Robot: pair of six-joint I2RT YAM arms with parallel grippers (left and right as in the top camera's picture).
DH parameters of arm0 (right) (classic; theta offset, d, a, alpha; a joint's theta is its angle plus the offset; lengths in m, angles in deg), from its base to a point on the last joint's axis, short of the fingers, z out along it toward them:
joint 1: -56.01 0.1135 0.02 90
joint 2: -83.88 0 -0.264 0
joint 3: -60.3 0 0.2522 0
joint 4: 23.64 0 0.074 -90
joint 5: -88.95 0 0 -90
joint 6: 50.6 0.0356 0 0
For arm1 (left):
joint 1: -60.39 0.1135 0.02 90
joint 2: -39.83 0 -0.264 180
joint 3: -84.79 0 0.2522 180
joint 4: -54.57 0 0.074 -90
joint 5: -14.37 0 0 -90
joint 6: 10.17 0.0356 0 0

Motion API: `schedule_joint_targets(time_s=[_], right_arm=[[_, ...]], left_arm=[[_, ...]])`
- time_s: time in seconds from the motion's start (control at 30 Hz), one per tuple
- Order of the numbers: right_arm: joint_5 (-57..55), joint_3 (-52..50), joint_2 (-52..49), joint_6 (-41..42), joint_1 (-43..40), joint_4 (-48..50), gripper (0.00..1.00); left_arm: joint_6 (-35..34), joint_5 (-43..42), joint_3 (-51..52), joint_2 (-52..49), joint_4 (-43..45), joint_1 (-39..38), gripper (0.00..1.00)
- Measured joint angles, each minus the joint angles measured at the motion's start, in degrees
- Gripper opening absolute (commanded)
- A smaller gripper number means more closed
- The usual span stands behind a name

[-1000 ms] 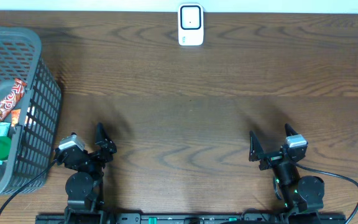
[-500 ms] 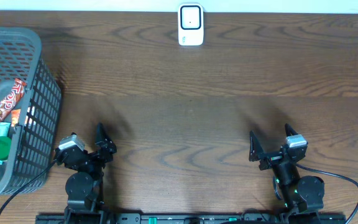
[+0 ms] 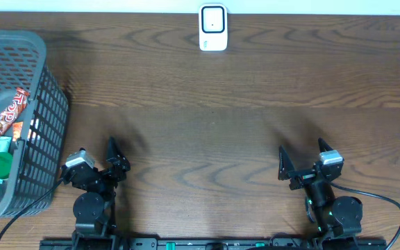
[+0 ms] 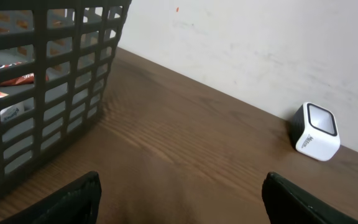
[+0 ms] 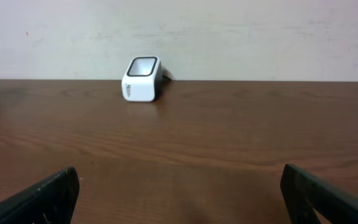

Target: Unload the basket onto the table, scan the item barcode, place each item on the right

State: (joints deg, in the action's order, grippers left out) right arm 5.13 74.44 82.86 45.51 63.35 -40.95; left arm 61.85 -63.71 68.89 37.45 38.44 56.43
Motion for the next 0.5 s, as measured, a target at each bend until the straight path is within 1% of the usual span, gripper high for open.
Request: schedule_joint_targets(time_s=[0.2,0.27,0.4,0.5], right_arm=[[0.00,0.00,0.00,0.00,0.00,0.00,0.99],[0.00,0.00,0.00,0.00,0.00,-0.02,0.99],[0.00,0.00,0.00,0.00,0.00,-0.02,0.99],[0.00,0.00,0.00,0.00,0.00,-0.02,0.99]], left_arm=[[0.00,0.00,0.28,-0.02,0.76,0.00,0.83],[0.35,-1.27,0.37,-0.02,0.87,0.00,0.83],[4.76,-7.76,0.39,-0.13,0.44,0.00,0.83],[8.24,-11.04,-0.09,-1.66,-0.48,0.00,0.83]])
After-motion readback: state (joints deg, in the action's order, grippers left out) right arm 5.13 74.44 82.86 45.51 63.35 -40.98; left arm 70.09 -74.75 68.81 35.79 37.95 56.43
